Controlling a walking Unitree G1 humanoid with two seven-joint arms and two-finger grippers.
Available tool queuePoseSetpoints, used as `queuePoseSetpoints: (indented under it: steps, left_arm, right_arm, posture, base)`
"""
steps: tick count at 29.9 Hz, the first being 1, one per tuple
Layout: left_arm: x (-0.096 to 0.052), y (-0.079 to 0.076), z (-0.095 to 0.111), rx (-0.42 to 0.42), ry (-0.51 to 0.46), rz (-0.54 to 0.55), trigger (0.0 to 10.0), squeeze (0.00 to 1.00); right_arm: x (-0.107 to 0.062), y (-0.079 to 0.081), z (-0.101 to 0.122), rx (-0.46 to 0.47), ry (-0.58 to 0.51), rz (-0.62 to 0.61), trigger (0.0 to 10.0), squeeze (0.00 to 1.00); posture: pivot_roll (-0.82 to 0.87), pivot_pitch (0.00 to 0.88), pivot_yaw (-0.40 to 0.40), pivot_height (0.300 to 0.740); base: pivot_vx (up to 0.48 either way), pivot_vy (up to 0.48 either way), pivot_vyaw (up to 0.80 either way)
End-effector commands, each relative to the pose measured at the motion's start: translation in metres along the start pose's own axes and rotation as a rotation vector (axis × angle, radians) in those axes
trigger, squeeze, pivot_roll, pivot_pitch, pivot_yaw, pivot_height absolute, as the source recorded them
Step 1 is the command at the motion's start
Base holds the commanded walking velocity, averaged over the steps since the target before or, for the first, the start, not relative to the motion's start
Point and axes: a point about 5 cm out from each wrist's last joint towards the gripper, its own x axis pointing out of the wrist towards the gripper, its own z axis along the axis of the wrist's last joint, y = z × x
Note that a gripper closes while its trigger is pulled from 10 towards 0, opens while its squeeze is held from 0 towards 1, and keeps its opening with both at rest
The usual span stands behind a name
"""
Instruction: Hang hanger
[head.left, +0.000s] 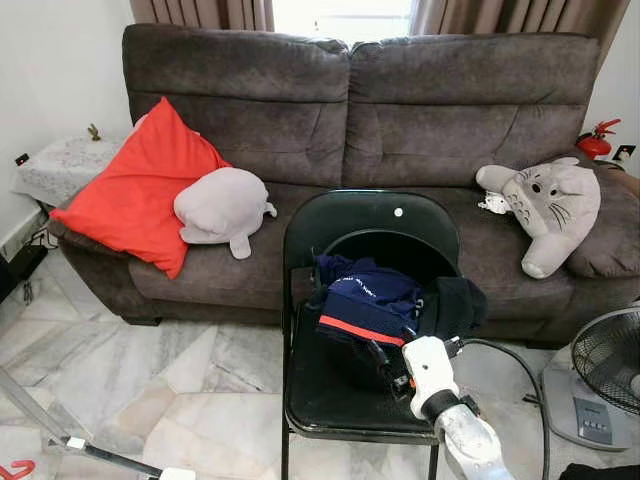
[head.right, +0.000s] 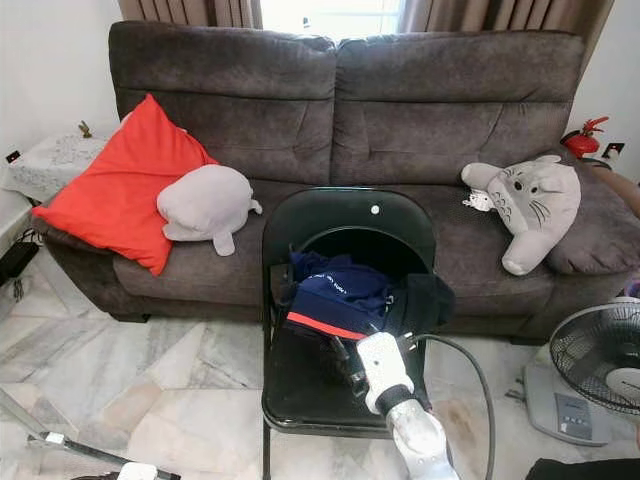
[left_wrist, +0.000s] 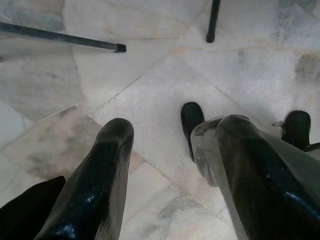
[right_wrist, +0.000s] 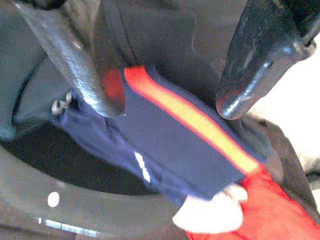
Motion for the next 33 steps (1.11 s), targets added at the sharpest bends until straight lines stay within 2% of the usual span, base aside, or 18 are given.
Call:
queuePoseSetpoints:
  steps: [1,2,9,16,18,21,30,33]
  left_arm:
    - [-0.001,-0.001,-0.005,0.021,0.012,-0.001,10.0,0.0]
    - [-0.001,-0.002,-0.005,0.021,0.009,-0.004,10.0,0.0]
    - [-0.002,-0.003,-0.012,0.026,0.004,-0.01,10.0,0.0]
    - [-0.006,0.011,-0.02,0.023,0.011,0.0,10.0,0.0]
    - [-0.006,0.01,-0.021,0.025,0.011,0.0,10.0,0.0]
    - [-0.004,-0.004,-0.019,0.029,0.002,-0.01,10.0,0.0]
    - [-0.002,-0.02,-0.011,0.033,-0.021,-0.026,10.0,0.0]
    - [-0.001,-0.028,-0.006,0.038,-0.034,-0.033,10.0,0.0]
  right_arm:
    - [-0.001,-0.001,-0.004,-0.041,0.045,-0.006,10.0,0.67]
    - [-0.002,-0.001,-0.007,-0.067,0.071,0.005,10.0,0.0]
    - [0.0,-0.009,-0.005,-0.074,0.082,-0.028,10.0,0.0]
    - [0.004,-0.013,-0.004,-0.092,0.104,-0.045,10.0,0.0]
    - [0.005,-0.014,-0.004,-0.087,0.111,-0.054,10.0,0.0]
    - [0.007,-0.016,-0.003,-0.093,0.118,-0.068,10.0,0.0]
    - [0.01,-0.025,0.003,-0.106,0.095,-0.119,10.0,0.0]
    - [0.01,-0.032,0.012,-0.114,0.037,-0.184,10.0,0.0]
  posture:
    - [0.02,0.0,0.034,0.74]
    - [0.02,0.0,0.033,0.74]
    - [0.02,0.0,0.032,0.74]
    - [0.03,0.0,0.029,0.74]
    - [0.03,0.0,0.028,0.74]
    - [0.03,0.0,0.027,0.74]
    - [0.03,0.0,0.029,0.74]
    - [0.03,0.0,0.029,0.74]
  base:
    - [0.0,0.0,0.0]
    - [0.0,0.0,0.0]
    - [0.0,0.0,0.0]
    - [0.0,0.0,0.0]
    - [0.0,0.0,0.0]
    - [0.0,0.0,0.0]
    - [0.0,0.0,0.0]
    - [0.0,0.0,0.0]
